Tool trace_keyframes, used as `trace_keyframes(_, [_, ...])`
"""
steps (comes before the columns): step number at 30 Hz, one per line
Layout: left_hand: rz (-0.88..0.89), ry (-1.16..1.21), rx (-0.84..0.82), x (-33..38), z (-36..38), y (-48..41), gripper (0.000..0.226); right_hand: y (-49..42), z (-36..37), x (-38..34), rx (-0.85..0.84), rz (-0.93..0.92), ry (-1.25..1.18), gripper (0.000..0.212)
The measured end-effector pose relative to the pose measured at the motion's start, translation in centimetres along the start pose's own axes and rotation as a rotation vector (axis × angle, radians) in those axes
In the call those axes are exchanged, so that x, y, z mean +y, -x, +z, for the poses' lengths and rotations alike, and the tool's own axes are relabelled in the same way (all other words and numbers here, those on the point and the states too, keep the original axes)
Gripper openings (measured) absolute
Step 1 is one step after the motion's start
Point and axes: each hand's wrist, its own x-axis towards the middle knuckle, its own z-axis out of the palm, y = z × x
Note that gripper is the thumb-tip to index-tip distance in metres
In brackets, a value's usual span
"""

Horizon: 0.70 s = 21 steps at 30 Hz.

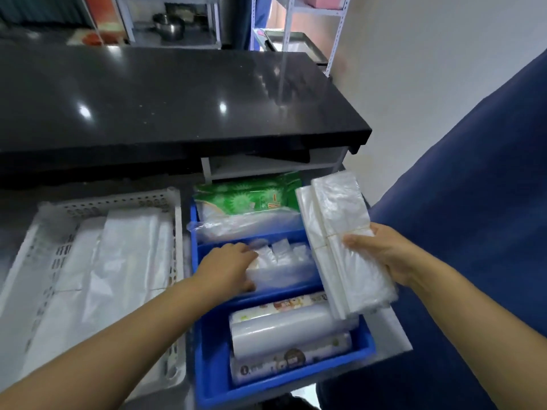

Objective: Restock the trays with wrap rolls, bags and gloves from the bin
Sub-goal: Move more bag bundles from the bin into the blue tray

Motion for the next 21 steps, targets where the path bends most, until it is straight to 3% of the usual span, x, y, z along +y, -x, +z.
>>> trace_keyframes(4, [-0.195,-0.058,-0.065,1.0,0.9,-0.9,0.061,-2.8,-1.3,-1.3,-0.124,-0.015,0.039,0.036])
trace_keyframes(7, [-0.299,-0.116,-0.085,1.4,1.3,-1.4,0.063,-4.2,-2.2,-2.0,-0.212,-0.022,0.062,0.049])
trace_keyframes(14, [-0.319,-0.206,-0.007,2.2,1.3,-1.5,0.049,-5.8,-3.3,-2.7,-0.305,-0.044,0.117,0.055])
trace_keyframes(21, [-0.353,0.137,0.015,2.8,0.5,-0.3,0.020,-6.0,-3.5,-3.7,-0.314,-0.077,0.187,0.044])
